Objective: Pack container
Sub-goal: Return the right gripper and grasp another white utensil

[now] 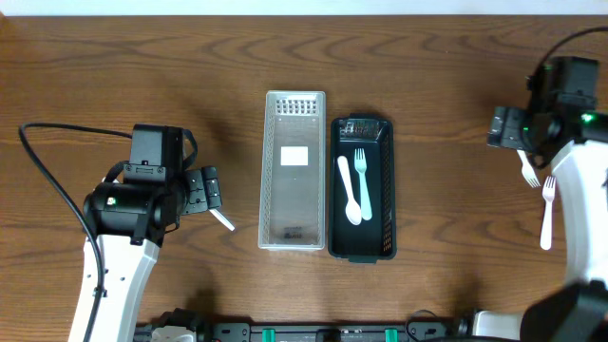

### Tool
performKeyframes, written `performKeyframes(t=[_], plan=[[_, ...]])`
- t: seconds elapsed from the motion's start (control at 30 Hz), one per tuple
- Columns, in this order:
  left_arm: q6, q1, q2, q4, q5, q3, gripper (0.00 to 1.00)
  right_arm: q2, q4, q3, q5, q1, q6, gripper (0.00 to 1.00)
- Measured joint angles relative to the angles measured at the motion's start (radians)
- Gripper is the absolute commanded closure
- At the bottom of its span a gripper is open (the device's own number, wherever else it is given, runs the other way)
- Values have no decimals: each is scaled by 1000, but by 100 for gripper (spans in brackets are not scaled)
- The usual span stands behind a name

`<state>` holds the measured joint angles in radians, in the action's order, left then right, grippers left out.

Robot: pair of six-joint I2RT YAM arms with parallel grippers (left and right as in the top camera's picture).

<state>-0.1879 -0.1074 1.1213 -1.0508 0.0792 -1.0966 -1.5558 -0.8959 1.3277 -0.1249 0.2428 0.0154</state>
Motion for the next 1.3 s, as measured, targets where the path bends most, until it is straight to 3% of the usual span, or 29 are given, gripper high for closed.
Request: performKeyframes(t=[0.17,0.47,1.03,1.3], plan=[[0,0,0,0,0,0,5,-170,52,0,42,111,103,11],[0,0,0,1,0,0,5,-383,172,0,74,143,199,12],[0,0,1,4,0,0,4,-467,249,-1,127,143,270,16],[0,0,1,6,1,0,5,-472,232,0,151,144,284,47]])
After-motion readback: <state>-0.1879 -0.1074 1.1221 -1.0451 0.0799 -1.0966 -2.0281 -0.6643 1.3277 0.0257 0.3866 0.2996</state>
